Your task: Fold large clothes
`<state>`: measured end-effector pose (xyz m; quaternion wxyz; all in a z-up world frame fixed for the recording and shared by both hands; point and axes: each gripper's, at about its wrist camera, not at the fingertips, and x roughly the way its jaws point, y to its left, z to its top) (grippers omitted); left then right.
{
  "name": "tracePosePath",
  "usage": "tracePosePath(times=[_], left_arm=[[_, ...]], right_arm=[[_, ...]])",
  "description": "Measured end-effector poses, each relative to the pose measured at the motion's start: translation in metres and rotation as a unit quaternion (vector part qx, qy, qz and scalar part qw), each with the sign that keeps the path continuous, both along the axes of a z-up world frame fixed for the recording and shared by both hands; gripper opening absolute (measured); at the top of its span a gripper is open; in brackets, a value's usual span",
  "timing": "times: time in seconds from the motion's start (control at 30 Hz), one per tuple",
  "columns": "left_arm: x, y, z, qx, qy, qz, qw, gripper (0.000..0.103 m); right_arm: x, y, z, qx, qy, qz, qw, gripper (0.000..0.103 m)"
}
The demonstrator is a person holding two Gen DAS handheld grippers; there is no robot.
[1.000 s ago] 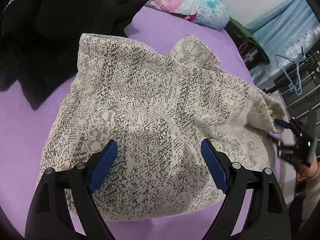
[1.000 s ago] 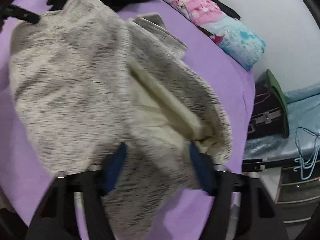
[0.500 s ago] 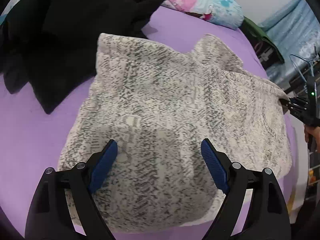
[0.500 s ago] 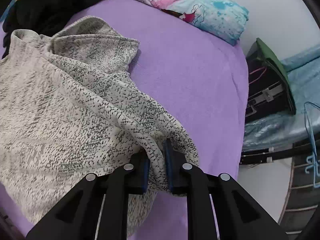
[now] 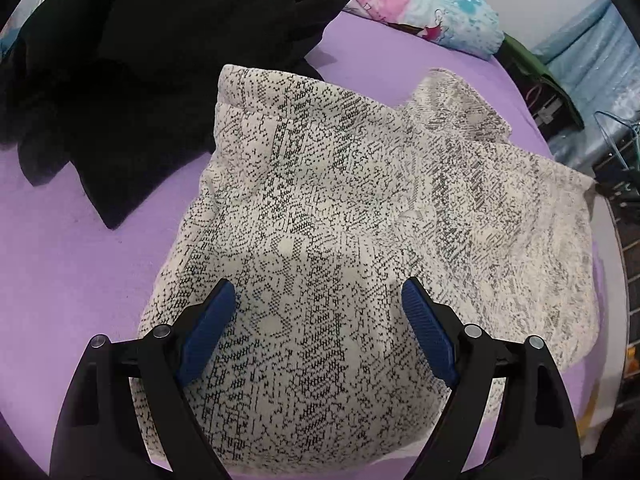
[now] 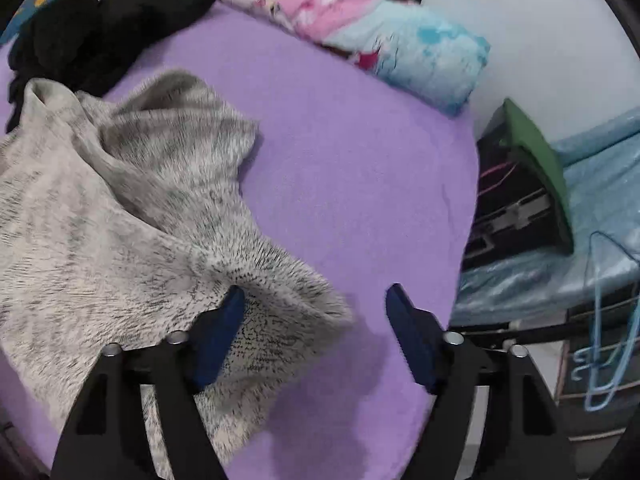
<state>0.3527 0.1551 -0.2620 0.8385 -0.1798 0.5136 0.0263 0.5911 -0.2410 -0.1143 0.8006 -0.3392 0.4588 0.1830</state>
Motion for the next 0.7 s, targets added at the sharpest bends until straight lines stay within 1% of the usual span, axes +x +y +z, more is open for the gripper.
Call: tracePosePath(times=[0.03,0.1,0.17,0.23,0.33,0.4,0.47,0.5,0.57,0.63,0.7], left_arm=[[0.000,0.000,0.000,0.001,0.000,0.001,1.0000,0.082],[0.000,-0.001,0.000,0.000,0.000,0.002,1.0000,0.082],[0.000,0.000,0.001,-0.002,-0.002,0.005,1.0000,0.082],[-0.001,0.002,0.001,-0.004,-0.003,0.011,0.9999,0.082],[-0.004,0.004,0.002,-0.005,-0.006,0.015,0.9999,0.082],[-0.004,0.005,0.002,-0.005,-0.005,0.015,0.9999,0.082],[-0.005,0.006,0.001,-0.004,-0.003,0.016,0.9999,0.082],[-0.004,0.007,0.000,-0.004,-0.002,0.015,0.9999,0.082],[-0.004,0.010,-0.002,-0.006,-0.003,0.018,0.9998,0.082],[-0.003,0.014,-0.002,-0.015,-0.004,0.023,0.9996,0.082],[-0.005,0.019,-0.001,-0.024,-0.013,0.035,0.9990,0.082]], right_arm=[[0.000,-0.004,0.007,0.007,-0.002,-0.008,1.000,0.072],[-0.002,-0.012,0.015,0.037,0.005,-0.020,0.999,0.072],[-0.003,-0.021,0.013,0.074,0.023,-0.038,0.996,0.075],[-0.005,-0.026,0.001,0.097,0.038,-0.057,0.993,0.075],[-0.005,-0.041,-0.027,0.126,0.064,-0.102,0.985,0.074],[-0.001,-0.049,-0.045,0.159,0.087,-0.130,0.975,0.066],[0.005,-0.061,-0.059,0.207,0.115,-0.156,0.959,0.031],[0.009,-0.066,-0.065,0.232,0.128,-0.170,0.949,0.028],[0.014,-0.071,-0.071,0.256,0.128,-0.181,0.941,0.019],[0.017,-0.080,-0.074,0.272,0.119,-0.198,0.934,0.016],[0.020,-0.088,-0.079,0.282,0.111,-0.221,0.927,0.016]])
